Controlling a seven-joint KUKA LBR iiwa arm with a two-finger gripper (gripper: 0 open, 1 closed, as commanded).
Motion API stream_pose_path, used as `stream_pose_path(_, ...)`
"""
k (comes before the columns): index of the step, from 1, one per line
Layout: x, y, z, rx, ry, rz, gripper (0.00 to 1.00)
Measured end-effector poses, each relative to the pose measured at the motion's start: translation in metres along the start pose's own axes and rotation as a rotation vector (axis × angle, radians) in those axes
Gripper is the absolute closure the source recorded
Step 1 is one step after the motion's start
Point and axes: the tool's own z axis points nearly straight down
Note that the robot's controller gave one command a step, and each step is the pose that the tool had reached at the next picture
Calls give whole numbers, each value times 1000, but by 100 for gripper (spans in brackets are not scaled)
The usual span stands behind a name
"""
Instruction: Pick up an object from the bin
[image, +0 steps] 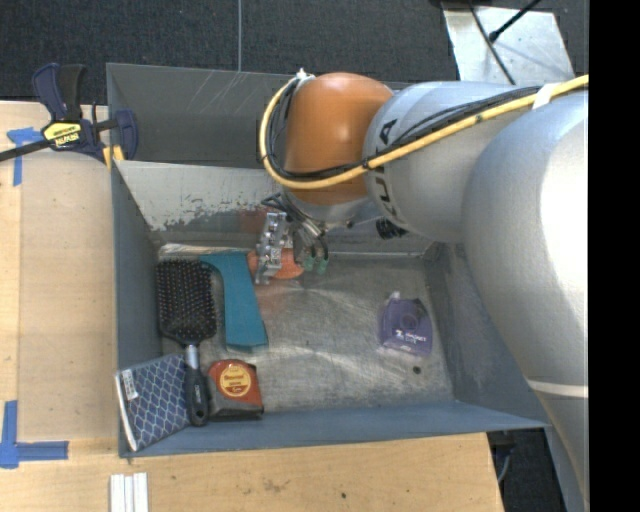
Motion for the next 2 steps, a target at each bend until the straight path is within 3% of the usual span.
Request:
stream_pose_path(1,10,-7,-43,-6,13,13,100)
stream_pose_path(2,1,-17,-74,-9,-5,17,100)
